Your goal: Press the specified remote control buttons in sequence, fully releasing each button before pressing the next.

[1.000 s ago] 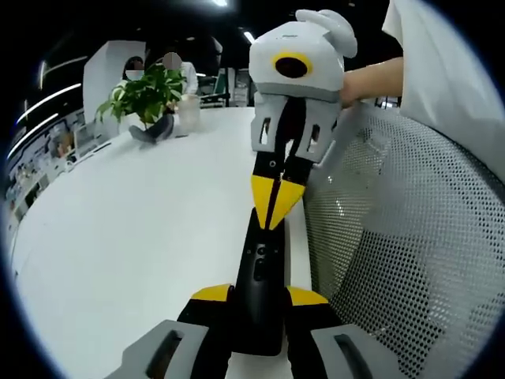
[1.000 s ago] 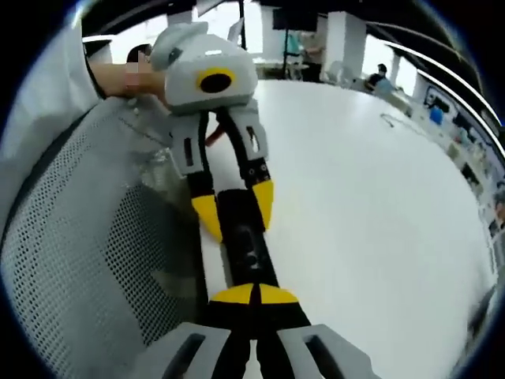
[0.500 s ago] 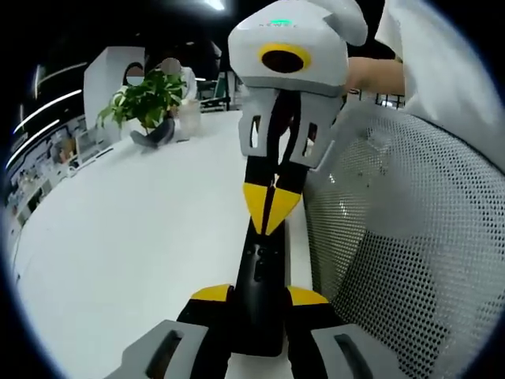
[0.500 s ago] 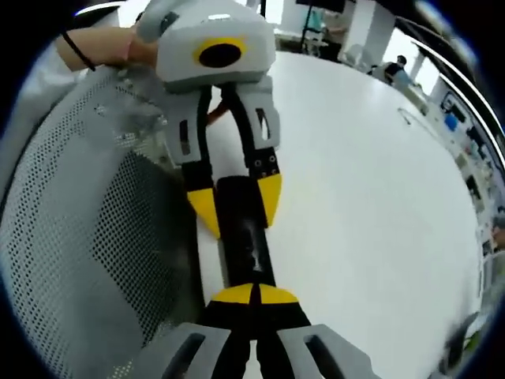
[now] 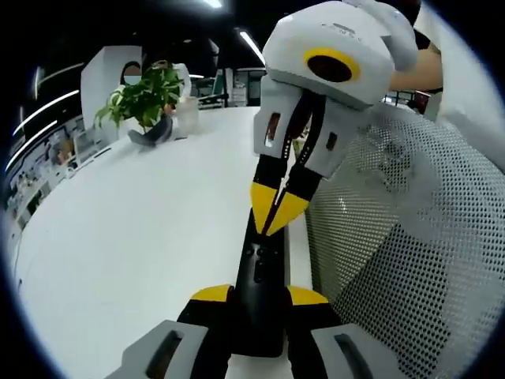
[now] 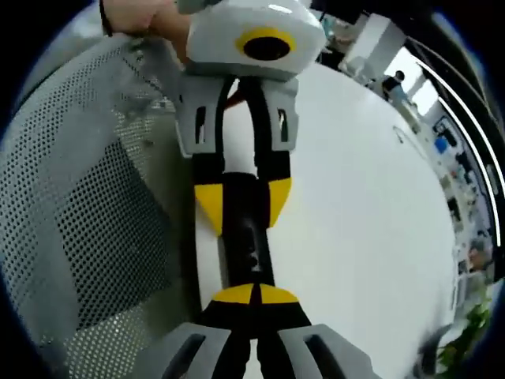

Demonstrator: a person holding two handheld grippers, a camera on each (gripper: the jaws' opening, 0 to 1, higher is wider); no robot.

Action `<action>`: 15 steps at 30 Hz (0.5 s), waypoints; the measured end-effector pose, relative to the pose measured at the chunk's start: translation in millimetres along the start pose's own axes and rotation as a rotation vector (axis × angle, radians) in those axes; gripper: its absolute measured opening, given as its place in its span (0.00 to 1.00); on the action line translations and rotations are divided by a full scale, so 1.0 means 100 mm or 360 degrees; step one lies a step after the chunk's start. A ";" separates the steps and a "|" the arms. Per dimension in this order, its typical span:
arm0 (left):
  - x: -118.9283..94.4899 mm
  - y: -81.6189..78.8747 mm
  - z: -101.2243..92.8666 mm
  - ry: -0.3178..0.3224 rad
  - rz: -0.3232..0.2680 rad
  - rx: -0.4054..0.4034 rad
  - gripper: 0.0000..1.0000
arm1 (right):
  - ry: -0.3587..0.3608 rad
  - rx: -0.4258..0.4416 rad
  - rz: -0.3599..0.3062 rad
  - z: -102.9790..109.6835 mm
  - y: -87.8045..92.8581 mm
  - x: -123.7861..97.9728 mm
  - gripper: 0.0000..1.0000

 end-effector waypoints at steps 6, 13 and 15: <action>0.00 0.01 0.01 0.0007 0.0008 0.0005 0.24 | -0.0028 0.0087 -0.0006 -0.04 0.00 -0.01 0.00; 0.00 0.01 0.02 0.0033 -0.0005 0.0012 0.24 | -0.0100 0.0017 -0.0131 -0.06 0.06 -0.04 0.00; 0.00 0.02 0.02 0.0032 -0.0009 0.0010 0.24 | -0.0206 0.0109 -0.0190 -0.06 0.08 -0.07 0.00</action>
Point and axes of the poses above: the point that each gripper's makers call its tool centre point, and the gripper's own axes: x roughly forward along the fingers, z roughly to its left, y roughly out of its underside, the point moved 8 cm from there along -x, roughly backward along the fingers, and after that the axes turned 10 degrees about -y, right-handed, at the moved point
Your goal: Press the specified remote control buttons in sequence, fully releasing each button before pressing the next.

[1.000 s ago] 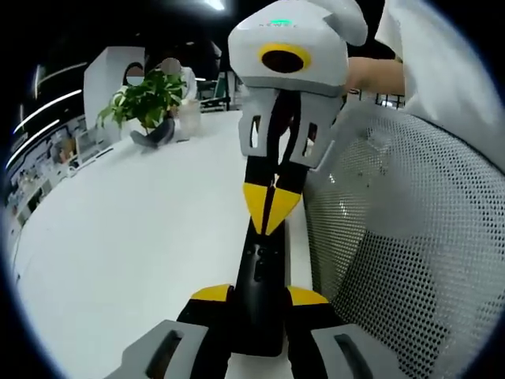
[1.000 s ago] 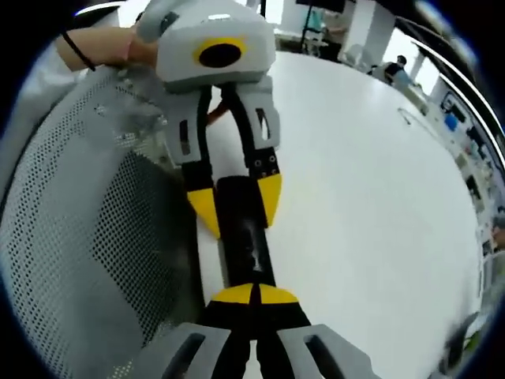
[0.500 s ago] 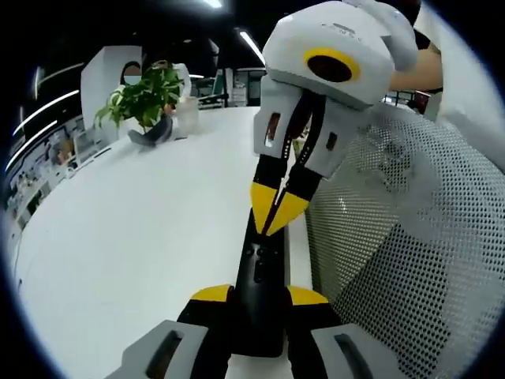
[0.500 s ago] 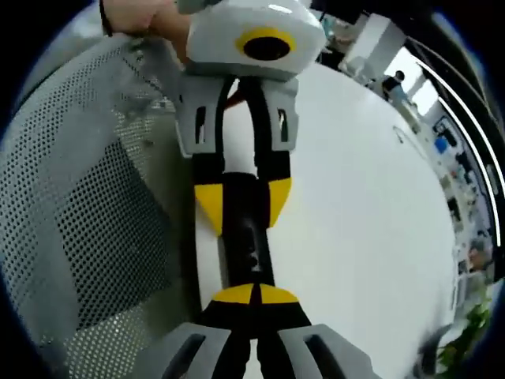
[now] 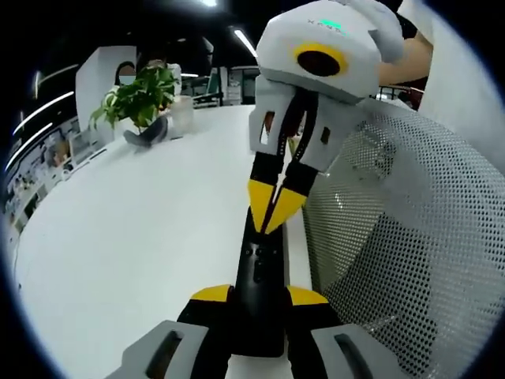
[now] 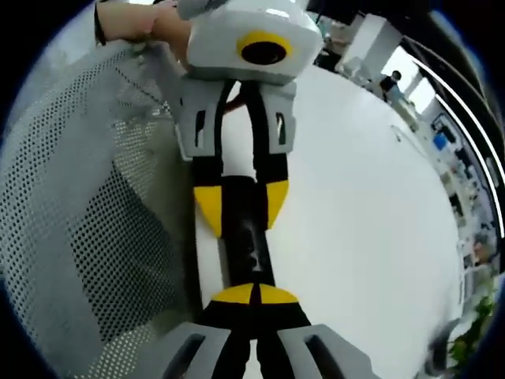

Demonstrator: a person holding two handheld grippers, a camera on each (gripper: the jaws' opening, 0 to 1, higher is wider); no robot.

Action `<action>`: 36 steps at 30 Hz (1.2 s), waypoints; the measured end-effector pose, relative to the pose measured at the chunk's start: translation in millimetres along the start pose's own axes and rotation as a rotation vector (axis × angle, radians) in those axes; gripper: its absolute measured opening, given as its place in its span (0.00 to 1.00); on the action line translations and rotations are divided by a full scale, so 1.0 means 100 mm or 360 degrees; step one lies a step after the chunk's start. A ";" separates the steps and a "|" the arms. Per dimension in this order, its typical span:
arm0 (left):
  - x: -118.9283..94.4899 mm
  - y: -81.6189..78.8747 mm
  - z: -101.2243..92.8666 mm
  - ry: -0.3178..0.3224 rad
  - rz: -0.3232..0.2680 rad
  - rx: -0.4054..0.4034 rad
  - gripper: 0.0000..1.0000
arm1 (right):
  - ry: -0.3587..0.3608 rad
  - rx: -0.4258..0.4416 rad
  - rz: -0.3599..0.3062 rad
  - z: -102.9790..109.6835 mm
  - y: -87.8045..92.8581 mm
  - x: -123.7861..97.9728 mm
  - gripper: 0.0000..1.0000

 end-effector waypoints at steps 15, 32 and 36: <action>0.00 0.01 0.00 0.0023 -0.0046 0.0000 0.24 | -0.0127 -0.0295 0.0168 -0.06 -0.18 0.08 0.00; 0.00 0.02 0.00 0.0008 -0.0060 -0.0017 0.24 | -0.0084 -0.0310 0.0041 -0.11 -0.18 0.09 0.00; 0.00 0.02 0.00 0.0006 -0.0062 -0.0020 0.24 | -0.0050 -0.0285 0.0048 -0.10 -0.21 0.11 0.00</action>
Point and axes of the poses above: the point that each gripper's makers call its tool centre point, and the gripper's own axes: x roughly forward along the fingers, z roughly to its left, y roughly out of its underside, the point moved 8 cm from there along -x, roughly backward along the fingers, and after that the axes turned 10 degrees about -y, right-handed, at the moved point
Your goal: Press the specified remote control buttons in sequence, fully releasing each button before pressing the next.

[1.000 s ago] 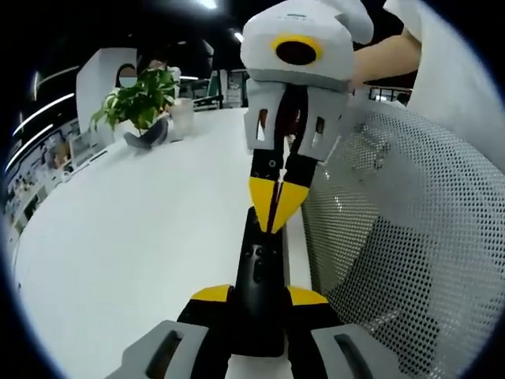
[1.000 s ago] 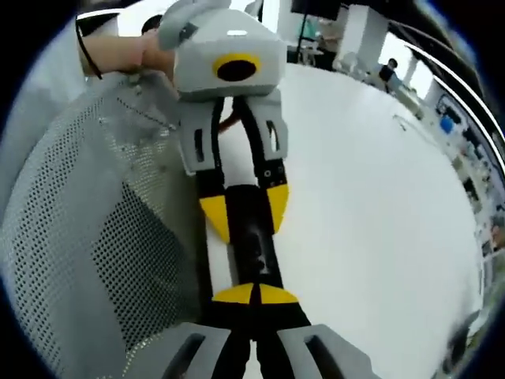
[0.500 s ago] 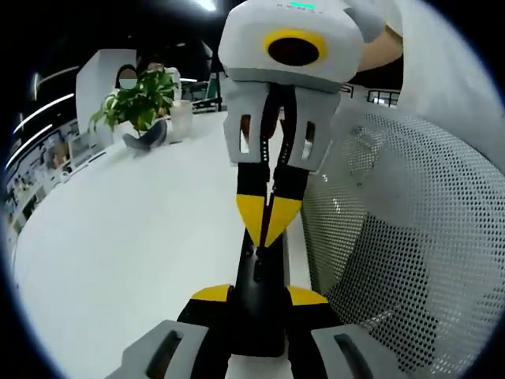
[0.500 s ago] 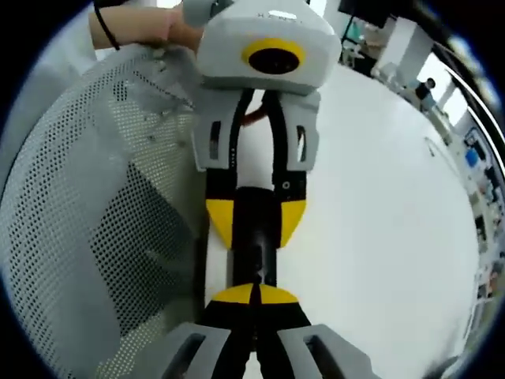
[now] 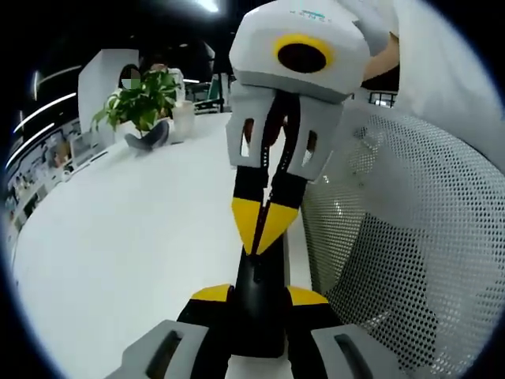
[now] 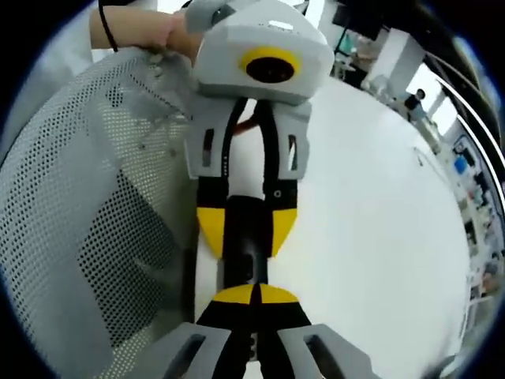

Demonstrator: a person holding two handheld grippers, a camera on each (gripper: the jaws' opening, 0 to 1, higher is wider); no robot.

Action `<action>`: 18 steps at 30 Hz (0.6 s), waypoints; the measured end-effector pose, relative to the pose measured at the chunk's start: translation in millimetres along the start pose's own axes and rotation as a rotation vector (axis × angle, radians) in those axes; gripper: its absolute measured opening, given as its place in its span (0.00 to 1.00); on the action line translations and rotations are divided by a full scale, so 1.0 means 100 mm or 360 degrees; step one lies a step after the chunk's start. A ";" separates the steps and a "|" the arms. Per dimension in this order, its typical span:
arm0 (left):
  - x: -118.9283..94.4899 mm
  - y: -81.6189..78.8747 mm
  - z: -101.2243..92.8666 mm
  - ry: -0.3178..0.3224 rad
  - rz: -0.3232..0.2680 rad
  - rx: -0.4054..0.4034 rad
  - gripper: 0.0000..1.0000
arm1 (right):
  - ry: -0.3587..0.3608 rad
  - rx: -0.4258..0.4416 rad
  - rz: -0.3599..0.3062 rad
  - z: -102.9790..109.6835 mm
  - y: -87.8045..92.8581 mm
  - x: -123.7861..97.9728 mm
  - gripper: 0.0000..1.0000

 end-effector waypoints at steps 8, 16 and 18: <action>0.00 0.01 0.00 -0.0006 0.0000 -0.0005 0.25 | -0.0070 0.0042 -0.0035 -0.03 0.05 -0.04 0.00; 0.00 0.01 0.00 -0.0002 0.0002 0.0000 0.25 | -0.0114 0.0069 -0.0009 0.00 0.09 -0.06 0.00; 0.00 0.01 0.00 0.0003 0.0001 0.0002 0.25 | -0.0120 0.0073 0.0009 -0.01 0.09 -0.06 0.00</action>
Point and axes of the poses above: the point that each gripper's makers call its tool centre point, and the gripper's own axes: x roughly forward along the fingers, z roughly to its left, y roughly out of its underside, the point moved 8 cm from there along -x, roughly backward along the fingers, and after that the axes turned 10 degrees about -y, right-handed, at the moved point
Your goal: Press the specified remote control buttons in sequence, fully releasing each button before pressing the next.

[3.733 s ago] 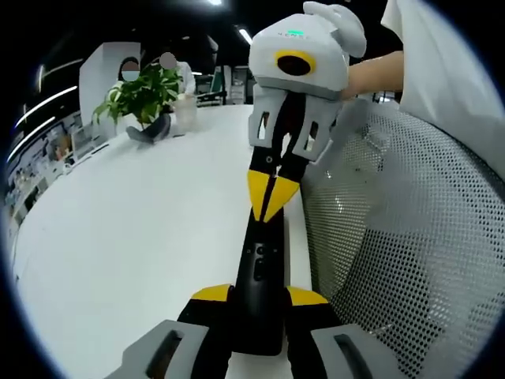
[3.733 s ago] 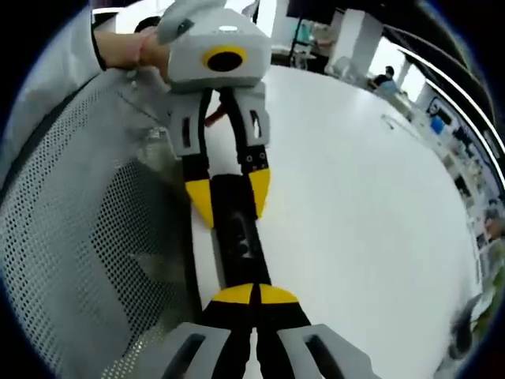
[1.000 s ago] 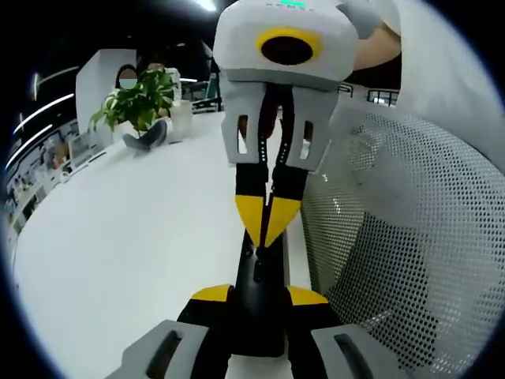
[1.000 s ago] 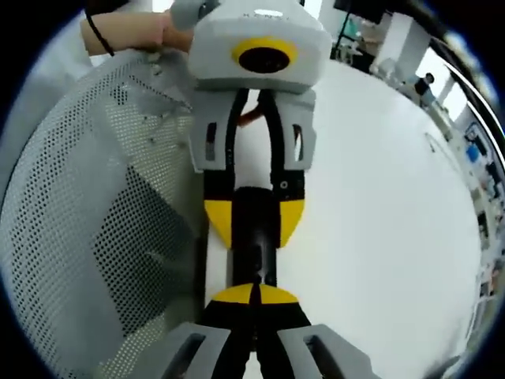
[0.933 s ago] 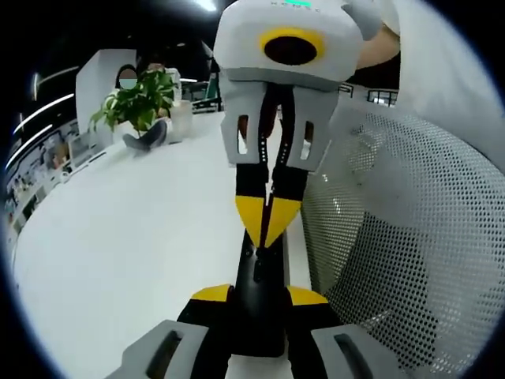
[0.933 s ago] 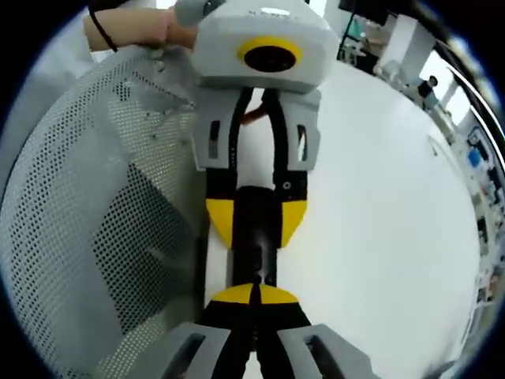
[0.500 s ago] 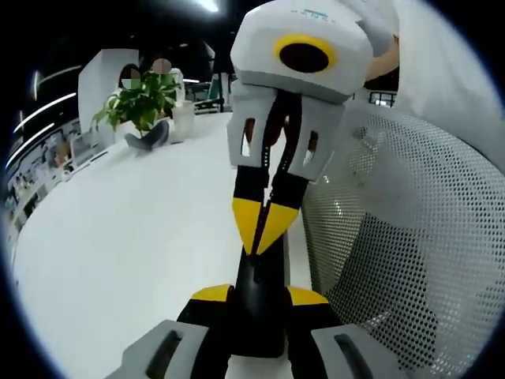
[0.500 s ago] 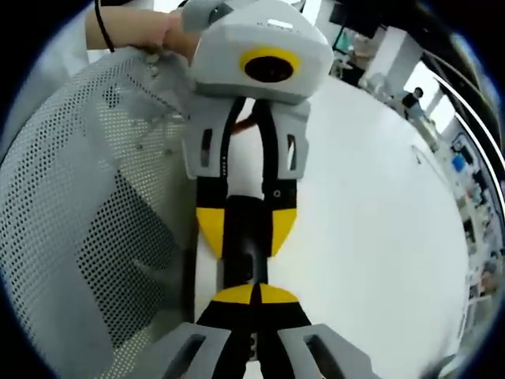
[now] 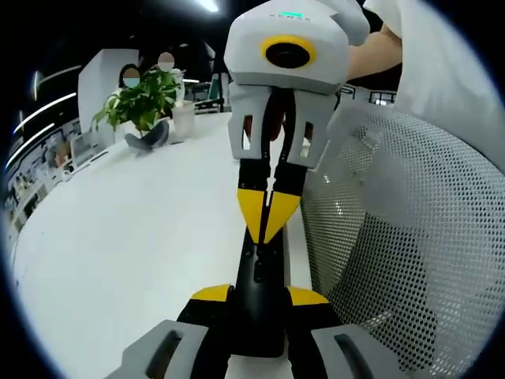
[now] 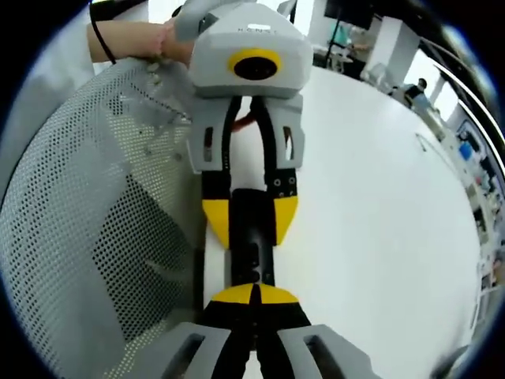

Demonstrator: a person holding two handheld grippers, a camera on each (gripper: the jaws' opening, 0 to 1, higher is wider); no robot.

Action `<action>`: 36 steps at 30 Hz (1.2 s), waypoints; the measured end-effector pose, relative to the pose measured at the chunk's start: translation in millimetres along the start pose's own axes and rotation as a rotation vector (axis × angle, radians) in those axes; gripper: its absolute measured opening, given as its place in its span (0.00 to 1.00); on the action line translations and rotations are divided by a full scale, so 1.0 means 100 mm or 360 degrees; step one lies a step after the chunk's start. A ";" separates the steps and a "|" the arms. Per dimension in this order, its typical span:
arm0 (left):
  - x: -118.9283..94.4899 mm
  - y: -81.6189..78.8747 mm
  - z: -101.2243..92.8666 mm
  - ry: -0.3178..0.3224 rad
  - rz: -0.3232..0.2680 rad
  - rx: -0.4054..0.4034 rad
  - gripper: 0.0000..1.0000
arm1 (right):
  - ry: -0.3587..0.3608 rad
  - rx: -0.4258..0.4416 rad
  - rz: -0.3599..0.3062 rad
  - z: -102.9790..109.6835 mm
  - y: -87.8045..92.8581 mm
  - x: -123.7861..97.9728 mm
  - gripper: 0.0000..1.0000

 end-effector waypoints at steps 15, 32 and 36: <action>0.00 0.00 0.00 0.0002 0.0004 0.0001 0.25 | -0.0130 -0.0027 0.0087 -0.05 -0.01 0.00 0.03; 0.00 -0.03 -0.01 -0.0002 0.0029 0.0032 0.25 | -0.0204 -0.0067 0.0036 -0.07 0.05 -0.03 0.03; 0.00 -0.02 -0.01 -0.0005 0.0033 0.0031 0.25 | -0.0192 -0.0018 0.0024 -0.07 0.04 -0.03 0.04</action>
Point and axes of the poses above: the point that each gripper's makers call its tool centre point, and the gripper's own axes: x roughly forward along the fingers, z roughly to its left, y roughly out of its underside, the point moved 8 cm from there along -x, roughly backward along the fingers, and after that the axes turned 10 degrees about -y, right-handed, at the moved point
